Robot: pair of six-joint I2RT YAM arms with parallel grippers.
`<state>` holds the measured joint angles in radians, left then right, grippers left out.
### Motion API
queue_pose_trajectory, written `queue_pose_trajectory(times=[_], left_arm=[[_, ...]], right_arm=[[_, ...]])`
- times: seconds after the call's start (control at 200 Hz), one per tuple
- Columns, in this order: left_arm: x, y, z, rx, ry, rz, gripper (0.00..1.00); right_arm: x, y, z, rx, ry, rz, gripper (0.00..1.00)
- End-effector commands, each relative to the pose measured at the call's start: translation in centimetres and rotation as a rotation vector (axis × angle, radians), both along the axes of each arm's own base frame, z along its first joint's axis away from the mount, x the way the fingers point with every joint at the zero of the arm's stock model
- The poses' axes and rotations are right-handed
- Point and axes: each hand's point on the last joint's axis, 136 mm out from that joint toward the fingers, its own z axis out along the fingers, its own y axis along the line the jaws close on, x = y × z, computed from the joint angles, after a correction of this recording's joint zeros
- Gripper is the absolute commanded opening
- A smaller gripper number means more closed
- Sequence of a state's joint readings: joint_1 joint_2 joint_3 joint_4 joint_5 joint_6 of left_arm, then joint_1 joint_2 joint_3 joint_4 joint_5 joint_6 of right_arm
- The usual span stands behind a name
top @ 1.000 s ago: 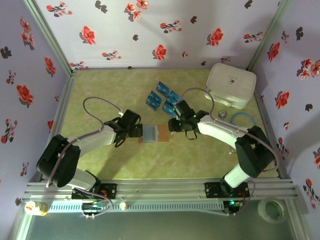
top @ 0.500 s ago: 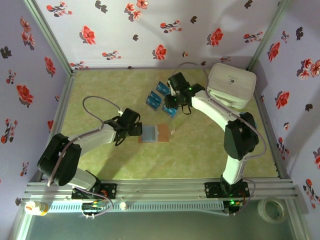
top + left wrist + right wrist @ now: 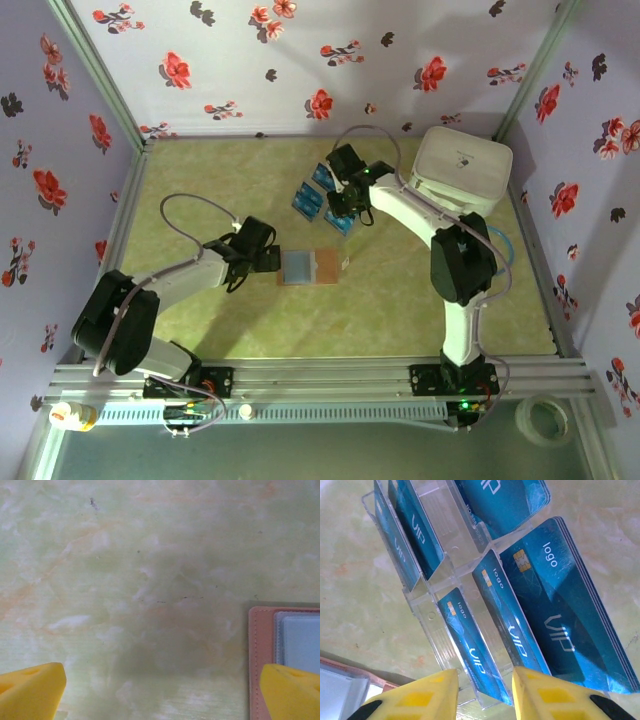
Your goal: Put the credit cards into the card holder
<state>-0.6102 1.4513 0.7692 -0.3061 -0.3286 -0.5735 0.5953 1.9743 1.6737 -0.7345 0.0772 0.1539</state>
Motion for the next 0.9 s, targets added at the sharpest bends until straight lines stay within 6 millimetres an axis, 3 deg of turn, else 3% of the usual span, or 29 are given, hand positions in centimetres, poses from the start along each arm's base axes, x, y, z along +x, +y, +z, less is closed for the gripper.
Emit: queue_pose_trajectory(times=[0.0,0.38,0.895], left_arm=[[0.0,0.2,0.5,-0.023,-0.015,0.011,1.00],[-0.2,0.4,0.9,-0.032,-0.022,0.016,1.00],[-0.1,0.6,0.7,-0.033,-0.024,0.022,1.00]], right_arm=[[0.3,-0.2,-0.8,-0.054,0.006,0.016,0.32],[1.0,-0.2,-2.4,-0.139,0.004,0.036,0.34],[-0.4,0.6,-3.0,-0.159,0.024,0.068,0.33]])
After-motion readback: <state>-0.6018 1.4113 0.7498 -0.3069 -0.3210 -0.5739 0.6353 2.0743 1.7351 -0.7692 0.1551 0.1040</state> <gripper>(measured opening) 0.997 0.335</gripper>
